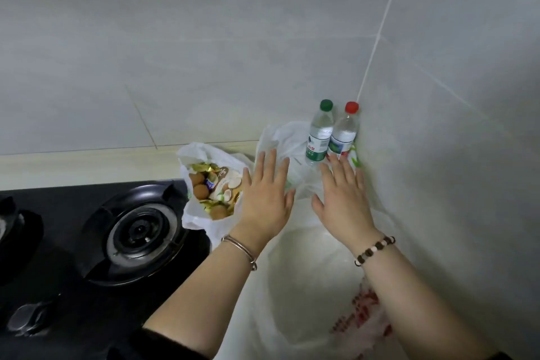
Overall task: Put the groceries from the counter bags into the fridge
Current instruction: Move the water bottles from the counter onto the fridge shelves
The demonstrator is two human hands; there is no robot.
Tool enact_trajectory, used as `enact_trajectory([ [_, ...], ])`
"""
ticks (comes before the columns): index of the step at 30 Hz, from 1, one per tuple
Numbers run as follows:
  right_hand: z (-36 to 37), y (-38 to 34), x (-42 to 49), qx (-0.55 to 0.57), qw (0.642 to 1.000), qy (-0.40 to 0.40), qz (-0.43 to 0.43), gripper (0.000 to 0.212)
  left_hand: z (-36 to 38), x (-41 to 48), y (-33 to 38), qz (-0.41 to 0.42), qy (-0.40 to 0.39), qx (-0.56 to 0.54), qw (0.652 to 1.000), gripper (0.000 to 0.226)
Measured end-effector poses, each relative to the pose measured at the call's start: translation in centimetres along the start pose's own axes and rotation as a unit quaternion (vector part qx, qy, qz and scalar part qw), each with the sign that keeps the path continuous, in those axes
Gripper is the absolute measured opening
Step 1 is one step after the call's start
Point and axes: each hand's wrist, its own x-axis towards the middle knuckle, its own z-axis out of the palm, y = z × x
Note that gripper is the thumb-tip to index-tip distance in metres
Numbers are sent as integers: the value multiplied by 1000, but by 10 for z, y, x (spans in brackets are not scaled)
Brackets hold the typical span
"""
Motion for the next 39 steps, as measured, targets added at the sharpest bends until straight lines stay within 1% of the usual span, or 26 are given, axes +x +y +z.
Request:
enact_trajectory([
  [5,-1,38,62,2,1000,6,26,66,15,70,13,8,-31,0,1000,61],
  [8,1,58,103,11,999,19,43,63,23,120,17,-10,-36,-28,999,61],
  [12,3,75,152,27,997,15,64,67,27,179,23,-14,-30,-68,997,65],
  [14,5,81,171,34,997,14,68,66,28,204,27,4,-25,-91,996,70],
  [16,9,85,183,39,997,-1,63,67,30,225,31,41,-34,-99,994,74],
  [18,15,87,191,27,998,-28,56,70,35,238,32,73,-67,-87,991,78],
  [19,18,89,192,18,998,-27,52,70,37,242,31,82,-87,-78,990,79],
  [20,20,90,193,13,999,-13,47,69,39,245,30,87,-98,-72,989,80],
  [22,21,92,192,19,999,34,35,61,42,246,27,101,-80,-78,989,80],
  [24,19,94,190,46,996,60,38,50,41,246,25,125,-46,-83,988,73],
  [27,13,95,186,45,997,24,60,38,35,242,24,160,-14,-63,985,49],
  [29,11,96,184,35,997,-4,63,32,31,237,26,172,-17,-40,984,37],
  [31,6,94,183,58,996,-16,59,27,28,232,29,183,-46,-11,982,32],
  [34,3,90,179,76,996,-9,51,25,27,225,33,154,-86,-30,984,23],
  [36,2,88,176,73,996,8,49,24,25,221,32,116,-82,-62,988,24],
  [39,-1,82,174,83,994,23,65,20,17,210,30,64,-64,-90,992,31],
])
